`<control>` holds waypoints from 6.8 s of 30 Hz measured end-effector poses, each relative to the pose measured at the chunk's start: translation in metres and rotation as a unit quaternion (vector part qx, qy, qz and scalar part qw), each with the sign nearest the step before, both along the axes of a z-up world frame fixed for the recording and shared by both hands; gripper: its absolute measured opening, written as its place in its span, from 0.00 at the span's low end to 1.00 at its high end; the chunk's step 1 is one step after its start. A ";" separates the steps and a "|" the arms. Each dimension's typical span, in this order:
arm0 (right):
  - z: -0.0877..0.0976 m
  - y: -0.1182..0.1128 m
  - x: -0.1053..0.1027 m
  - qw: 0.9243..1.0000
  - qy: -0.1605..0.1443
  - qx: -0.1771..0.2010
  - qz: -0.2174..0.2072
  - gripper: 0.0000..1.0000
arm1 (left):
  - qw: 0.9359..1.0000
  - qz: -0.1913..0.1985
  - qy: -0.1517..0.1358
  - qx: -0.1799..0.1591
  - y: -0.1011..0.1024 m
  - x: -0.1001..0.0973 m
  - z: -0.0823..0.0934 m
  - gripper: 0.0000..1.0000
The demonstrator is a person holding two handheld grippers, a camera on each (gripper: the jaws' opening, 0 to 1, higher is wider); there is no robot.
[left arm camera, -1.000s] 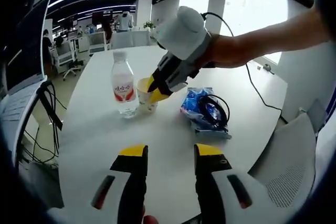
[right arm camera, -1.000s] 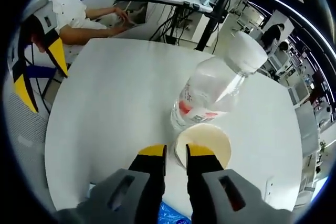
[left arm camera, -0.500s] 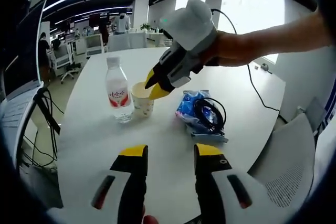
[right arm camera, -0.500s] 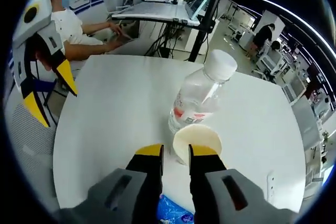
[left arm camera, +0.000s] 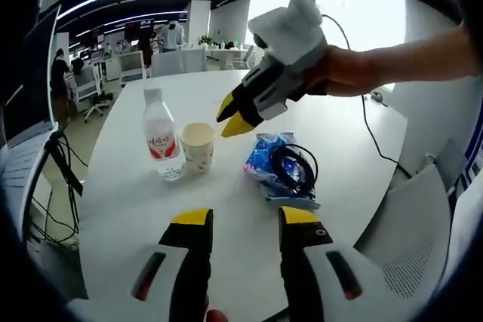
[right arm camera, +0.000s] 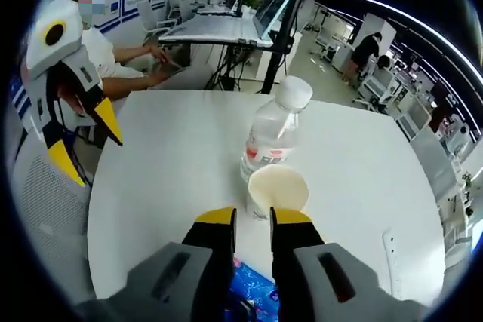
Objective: Arrange the tabletop items into an orderly group along one side of the table until the central work area is clear of visible clutter.
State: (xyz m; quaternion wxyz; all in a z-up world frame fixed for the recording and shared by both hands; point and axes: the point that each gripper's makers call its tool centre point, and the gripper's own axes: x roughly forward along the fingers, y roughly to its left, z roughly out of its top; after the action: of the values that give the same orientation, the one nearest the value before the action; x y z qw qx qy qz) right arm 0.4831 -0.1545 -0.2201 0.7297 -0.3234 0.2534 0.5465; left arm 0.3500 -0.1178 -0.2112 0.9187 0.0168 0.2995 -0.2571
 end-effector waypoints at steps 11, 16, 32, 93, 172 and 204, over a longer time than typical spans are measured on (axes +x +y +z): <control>0.008 -0.037 -0.003 0.999 -0.012 0.008 -0.034 0.14 | 1.000 -0.008 0.003 -0.004 -0.005 0.005 -0.001 0.33; 0.007 -0.060 -0.006 0.998 -0.012 0.008 -0.057 0.14 | 1.000 -0.014 0.003 -0.007 -0.011 0.008 0.000 0.33; -0.004 -0.142 -0.031 0.990 0.005 0.018 -0.139 0.14 | 0.999 -0.036 0.006 -0.011 -0.038 0.008 -0.001 0.33; -0.043 -0.171 -0.065 0.945 0.130 0.113 -0.277 0.22 | 1.000 0.012 0.003 -0.020 -0.040 0.003 0.016 0.36; -0.061 -0.169 -0.038 0.923 0.150 0.124 -0.332 0.04 | 1.000 0.024 0.005 -0.016 -0.033 -0.006 0.018 0.35; -0.046 -0.266 -0.070 0.886 0.124 0.146 -0.422 0.04 | 1.000 -0.013 -0.001 -0.015 -0.055 0.006 0.022 0.36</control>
State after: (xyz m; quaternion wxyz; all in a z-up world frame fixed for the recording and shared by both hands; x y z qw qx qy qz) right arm 0.4126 -0.4209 -0.2664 0.8930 -0.0047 0.3717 0.2538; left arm 0.3558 -0.1729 -0.1891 0.9159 0.0069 0.2941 -0.2731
